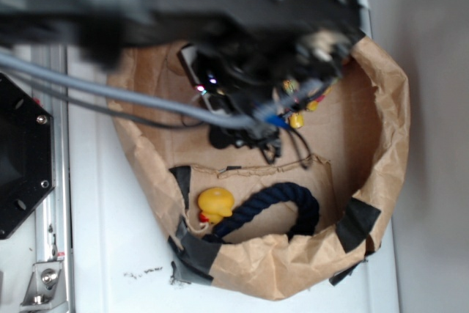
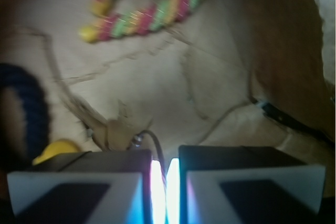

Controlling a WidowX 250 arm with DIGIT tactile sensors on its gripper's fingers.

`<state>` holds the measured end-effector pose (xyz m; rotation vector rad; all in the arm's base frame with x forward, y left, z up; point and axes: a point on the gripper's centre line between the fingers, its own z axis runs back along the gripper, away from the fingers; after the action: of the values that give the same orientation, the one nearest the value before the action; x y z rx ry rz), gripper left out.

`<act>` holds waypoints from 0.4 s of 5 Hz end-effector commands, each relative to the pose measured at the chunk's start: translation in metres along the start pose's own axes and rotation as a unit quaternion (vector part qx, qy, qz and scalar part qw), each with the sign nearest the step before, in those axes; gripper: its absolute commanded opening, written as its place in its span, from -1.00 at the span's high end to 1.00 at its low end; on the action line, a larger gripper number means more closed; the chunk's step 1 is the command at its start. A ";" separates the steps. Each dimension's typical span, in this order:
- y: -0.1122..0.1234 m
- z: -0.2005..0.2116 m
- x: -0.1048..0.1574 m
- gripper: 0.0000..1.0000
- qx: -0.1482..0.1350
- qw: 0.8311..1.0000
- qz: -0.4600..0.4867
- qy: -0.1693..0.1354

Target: Grab the silver keys.

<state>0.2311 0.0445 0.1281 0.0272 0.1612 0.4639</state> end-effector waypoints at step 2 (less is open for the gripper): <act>0.016 0.009 0.004 1.00 -0.039 0.995 -0.054 -0.079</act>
<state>0.2292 0.0383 0.1200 -0.0209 0.0476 0.3459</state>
